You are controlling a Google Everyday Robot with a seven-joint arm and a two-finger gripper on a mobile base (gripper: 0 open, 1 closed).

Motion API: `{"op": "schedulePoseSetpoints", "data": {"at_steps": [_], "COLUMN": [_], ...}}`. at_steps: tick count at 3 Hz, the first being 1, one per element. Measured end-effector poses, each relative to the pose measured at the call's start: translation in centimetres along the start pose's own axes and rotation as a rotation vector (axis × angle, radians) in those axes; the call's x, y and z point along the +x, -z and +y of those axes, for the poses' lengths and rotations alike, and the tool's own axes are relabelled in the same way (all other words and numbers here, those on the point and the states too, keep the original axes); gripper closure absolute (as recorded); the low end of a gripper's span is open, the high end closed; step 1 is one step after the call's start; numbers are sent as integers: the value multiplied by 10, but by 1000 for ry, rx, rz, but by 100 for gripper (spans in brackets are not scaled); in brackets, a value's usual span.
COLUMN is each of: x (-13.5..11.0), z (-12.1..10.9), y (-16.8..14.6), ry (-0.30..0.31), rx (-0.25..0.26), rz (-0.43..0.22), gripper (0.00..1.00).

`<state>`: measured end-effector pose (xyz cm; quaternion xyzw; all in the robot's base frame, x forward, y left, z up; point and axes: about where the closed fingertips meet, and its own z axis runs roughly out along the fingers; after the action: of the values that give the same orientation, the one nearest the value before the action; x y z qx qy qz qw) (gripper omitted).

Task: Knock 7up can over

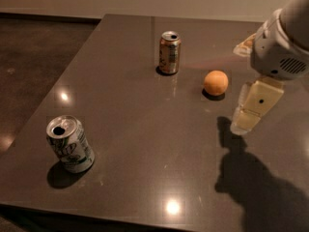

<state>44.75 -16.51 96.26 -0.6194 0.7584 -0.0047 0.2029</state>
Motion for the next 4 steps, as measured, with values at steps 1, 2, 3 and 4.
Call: {"op": "schedulePoseSetpoints", "data": {"at_steps": [1,2,3,4], "x": [-31,-68,-111,-159], "z": [11,30,56,82], "y": [-27,-49,-66,-74], "ry": [31,61,89,138], "rx": [-30,-76,-143,-190], "rz": [-77,-174,-276,-381], "gripper": [0,0,0,0]}}
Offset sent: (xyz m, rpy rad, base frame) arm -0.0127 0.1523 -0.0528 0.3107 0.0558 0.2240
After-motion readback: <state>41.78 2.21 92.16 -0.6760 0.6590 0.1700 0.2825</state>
